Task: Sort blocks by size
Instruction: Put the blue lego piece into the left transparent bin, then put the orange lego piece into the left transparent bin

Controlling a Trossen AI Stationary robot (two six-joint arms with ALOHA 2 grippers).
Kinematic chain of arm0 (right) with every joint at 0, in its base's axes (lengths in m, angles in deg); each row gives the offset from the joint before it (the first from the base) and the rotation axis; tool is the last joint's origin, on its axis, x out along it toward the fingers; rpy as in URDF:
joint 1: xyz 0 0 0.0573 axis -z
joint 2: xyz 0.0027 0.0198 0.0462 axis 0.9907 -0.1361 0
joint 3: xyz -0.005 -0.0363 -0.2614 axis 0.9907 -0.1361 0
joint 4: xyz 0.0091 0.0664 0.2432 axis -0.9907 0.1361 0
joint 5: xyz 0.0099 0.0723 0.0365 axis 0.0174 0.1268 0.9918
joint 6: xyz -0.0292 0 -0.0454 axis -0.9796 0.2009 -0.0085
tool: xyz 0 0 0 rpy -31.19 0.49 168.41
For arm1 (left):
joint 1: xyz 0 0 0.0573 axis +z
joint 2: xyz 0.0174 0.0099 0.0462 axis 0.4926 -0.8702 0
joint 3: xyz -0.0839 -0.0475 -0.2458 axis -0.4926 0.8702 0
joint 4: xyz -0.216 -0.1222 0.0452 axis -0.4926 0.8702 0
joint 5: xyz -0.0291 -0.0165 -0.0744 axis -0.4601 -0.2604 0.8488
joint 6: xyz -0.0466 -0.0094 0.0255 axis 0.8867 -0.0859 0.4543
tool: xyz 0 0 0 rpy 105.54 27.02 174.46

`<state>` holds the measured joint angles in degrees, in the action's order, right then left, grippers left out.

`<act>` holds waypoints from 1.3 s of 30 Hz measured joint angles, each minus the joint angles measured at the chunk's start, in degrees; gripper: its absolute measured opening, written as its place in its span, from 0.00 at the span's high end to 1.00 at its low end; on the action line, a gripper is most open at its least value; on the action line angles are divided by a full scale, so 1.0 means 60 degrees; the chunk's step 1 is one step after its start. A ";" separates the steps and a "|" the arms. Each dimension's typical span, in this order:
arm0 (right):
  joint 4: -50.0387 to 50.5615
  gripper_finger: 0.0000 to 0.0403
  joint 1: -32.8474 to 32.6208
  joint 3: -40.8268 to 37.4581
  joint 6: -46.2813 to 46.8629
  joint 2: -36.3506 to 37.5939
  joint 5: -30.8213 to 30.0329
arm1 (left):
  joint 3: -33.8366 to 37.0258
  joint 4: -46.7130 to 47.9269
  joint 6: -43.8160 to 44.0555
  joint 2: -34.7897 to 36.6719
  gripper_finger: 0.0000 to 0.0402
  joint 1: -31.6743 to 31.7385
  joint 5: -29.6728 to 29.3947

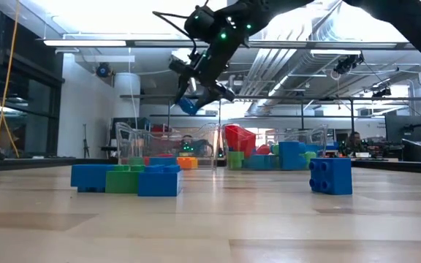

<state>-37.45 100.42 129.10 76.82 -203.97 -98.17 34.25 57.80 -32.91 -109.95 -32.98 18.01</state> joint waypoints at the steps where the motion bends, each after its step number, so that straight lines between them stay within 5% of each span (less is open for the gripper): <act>1: 0.0214 0.36 0.0039 0.0147 -0.0148 -0.0049 0.0019 | 0.0000 0.0004 0.0000 0.0009 0.26 0.0000 -0.0002; 6: 0.0859 0.16 0.0150 0.0281 -0.0855 0.0157 0.0214 | 0.0000 0.0017 -0.0002 0.0012 0.26 0.0000 0.0014; 11: 0.2070 0.14 -0.0047 0.0306 -0.1770 0.1010 0.0096 | -0.0004 0.0212 0.0411 -0.0104 0.26 -0.0027 0.0377; 16: 0.3788 0.15 -0.0717 0.0303 -0.2490 0.1721 -0.0533 | 0.0454 0.0753 0.1683 -0.0528 0.26 -0.0662 0.1962; 24: 0.6681 0.15 -0.1447 0.0303 -0.2092 0.2231 -0.2443 | 0.1342 0.6549 0.8475 -0.2345 0.26 -0.4189 0.0532; 31: 0.7125 0.15 -0.1426 -0.0144 -0.1969 0.2256 -0.2606 | 0.1236 0.6636 1.4669 -0.5434 0.26 -0.6989 -0.0112; 39: 0.6796 0.15 -0.1084 -0.1210 -0.2797 0.2259 -0.2228 | -0.0880 0.6679 1.6911 -0.8483 0.26 -0.7621 0.0439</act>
<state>3.33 93.91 121.84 60.04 -190.42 -111.54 28.98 97.88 68.56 -160.85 -78.70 20.64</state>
